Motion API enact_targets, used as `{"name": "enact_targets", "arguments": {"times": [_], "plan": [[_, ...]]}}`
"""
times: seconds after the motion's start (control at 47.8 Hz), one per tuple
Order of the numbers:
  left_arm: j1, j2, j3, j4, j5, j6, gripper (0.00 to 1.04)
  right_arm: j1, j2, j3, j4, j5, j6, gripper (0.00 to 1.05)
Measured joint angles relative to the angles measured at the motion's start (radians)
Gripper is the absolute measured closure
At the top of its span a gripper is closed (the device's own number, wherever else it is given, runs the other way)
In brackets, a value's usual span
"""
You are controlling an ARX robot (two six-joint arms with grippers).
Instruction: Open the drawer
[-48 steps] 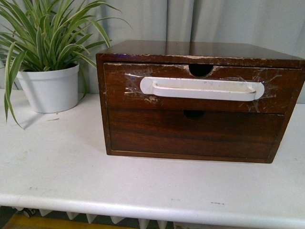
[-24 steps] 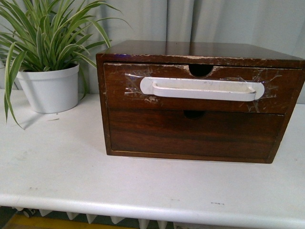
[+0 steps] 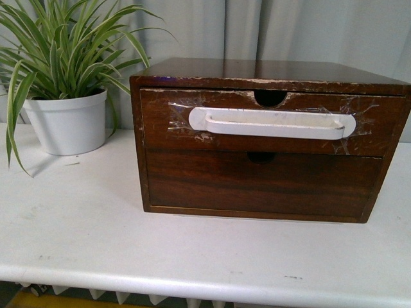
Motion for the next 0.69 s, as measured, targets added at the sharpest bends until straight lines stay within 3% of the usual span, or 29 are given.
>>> {"name": "enact_targets", "arguments": {"times": [0.607,0.628,0.67,0.691], "plan": [[0.000,0.000,0.000,0.000,0.000,0.000,0.06,0.000,0.000,0.000,0.000,0.000,0.000,0.09],[-0.004,0.003,0.000,-0.002,-0.010,-0.002,0.06,-0.004,0.004,0.002,-0.007,-0.015,0.003,0.09],[-0.054,0.035,0.015,-0.042,-0.181,-0.031,0.06,-0.016,0.020,0.016,-0.049,-0.060,0.015,0.09],[-0.070,0.049,0.020,-0.052,-0.202,-0.035,0.06,-0.019,0.043,0.033,-0.097,-0.107,0.021,0.09]]}}
